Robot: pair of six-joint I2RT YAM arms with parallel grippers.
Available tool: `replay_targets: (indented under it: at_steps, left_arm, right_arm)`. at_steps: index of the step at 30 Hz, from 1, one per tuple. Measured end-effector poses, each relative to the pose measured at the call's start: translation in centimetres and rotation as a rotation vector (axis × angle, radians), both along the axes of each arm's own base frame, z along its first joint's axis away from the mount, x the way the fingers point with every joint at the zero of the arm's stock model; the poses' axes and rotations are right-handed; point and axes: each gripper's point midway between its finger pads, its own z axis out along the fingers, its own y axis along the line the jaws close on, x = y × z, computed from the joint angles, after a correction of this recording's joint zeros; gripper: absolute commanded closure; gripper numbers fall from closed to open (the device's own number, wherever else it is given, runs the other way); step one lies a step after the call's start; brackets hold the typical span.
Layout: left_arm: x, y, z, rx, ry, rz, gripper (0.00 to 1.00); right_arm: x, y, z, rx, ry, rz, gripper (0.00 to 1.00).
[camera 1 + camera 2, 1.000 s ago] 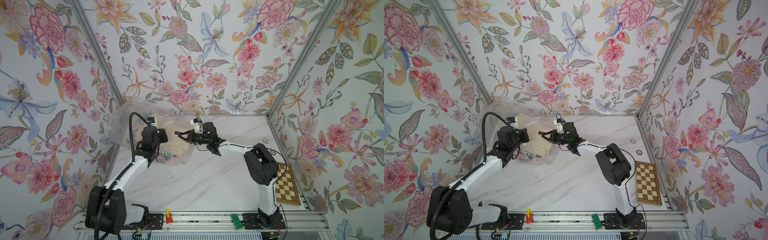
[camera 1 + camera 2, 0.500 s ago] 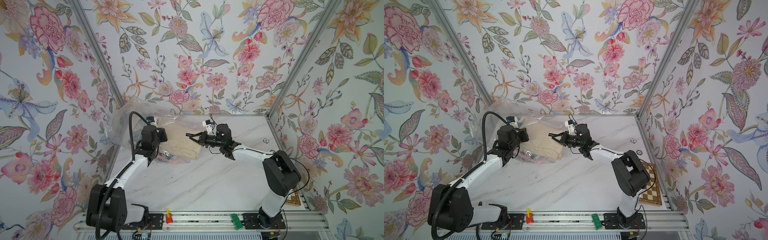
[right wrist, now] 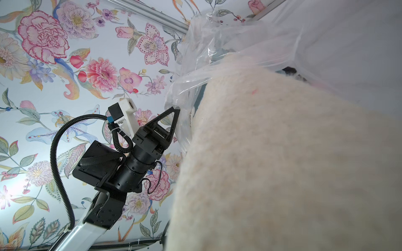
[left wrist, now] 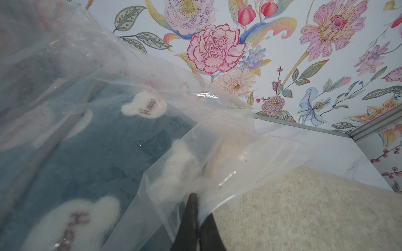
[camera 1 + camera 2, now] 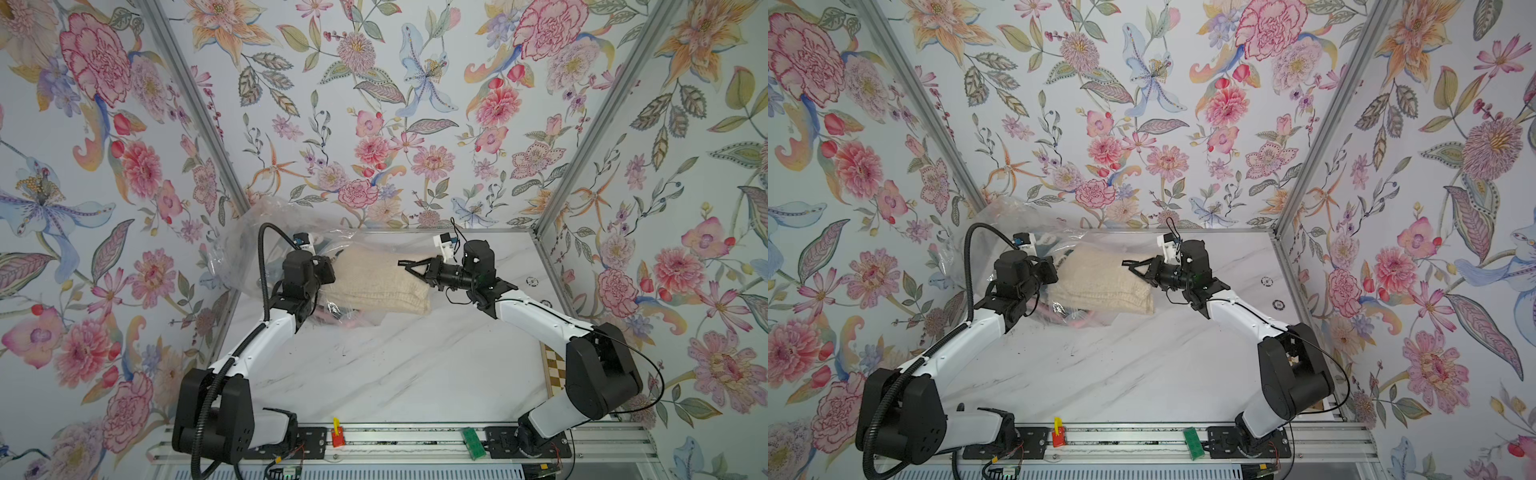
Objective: Take the blanket out of the vacuum bag
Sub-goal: Take out the blanket from the vacuum bag.
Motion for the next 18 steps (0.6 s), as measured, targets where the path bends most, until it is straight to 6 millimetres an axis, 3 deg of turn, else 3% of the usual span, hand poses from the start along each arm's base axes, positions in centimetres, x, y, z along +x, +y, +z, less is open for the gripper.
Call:
replay_targets:
  at_steps: [7,18]
  left_arm:
    - [0.0,0.0,0.1,-0.002,-0.006,-0.001,1.00]
    - [0.1,-0.1,0.2,-0.005,-0.019,-0.002,1.00]
  right_arm:
    - [-1.0,-1.3,-2.4,-0.097,0.083,0.011,1.00]
    - [-1.3,-5.8,0.5,-0.145,0.091,-0.070,1.00]
